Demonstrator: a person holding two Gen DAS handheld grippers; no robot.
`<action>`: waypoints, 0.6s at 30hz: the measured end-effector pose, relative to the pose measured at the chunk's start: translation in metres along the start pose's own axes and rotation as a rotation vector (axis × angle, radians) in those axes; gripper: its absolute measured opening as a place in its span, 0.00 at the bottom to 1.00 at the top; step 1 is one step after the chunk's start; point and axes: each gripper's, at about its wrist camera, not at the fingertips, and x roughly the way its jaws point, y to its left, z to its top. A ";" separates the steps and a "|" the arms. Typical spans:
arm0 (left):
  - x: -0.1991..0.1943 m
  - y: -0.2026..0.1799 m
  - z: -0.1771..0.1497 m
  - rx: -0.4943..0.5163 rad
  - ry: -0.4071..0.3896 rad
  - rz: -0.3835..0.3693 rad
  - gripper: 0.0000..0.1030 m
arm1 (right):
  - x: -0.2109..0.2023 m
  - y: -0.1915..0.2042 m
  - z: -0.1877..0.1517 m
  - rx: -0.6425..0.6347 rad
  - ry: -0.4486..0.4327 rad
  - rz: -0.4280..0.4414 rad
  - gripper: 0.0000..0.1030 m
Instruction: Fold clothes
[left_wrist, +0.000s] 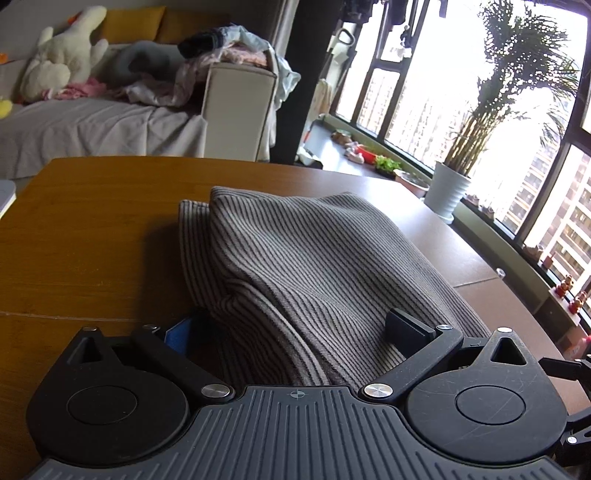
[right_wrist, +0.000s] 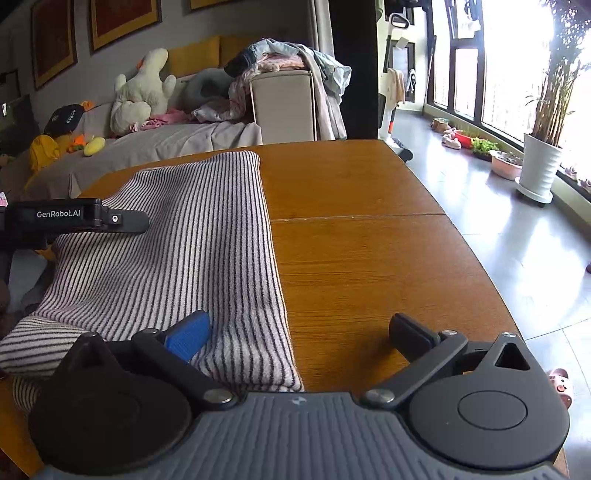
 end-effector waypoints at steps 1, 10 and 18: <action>-0.005 0.000 -0.003 0.004 -0.001 0.008 1.00 | 0.000 -0.001 0.000 0.005 -0.002 0.005 1.00; -0.093 -0.030 -0.035 0.148 -0.084 -0.016 1.00 | 0.000 -0.003 -0.004 0.021 -0.026 0.006 1.00; -0.113 -0.062 -0.056 0.262 -0.048 -0.082 0.77 | 0.001 -0.001 -0.003 -0.007 0.001 -0.011 1.00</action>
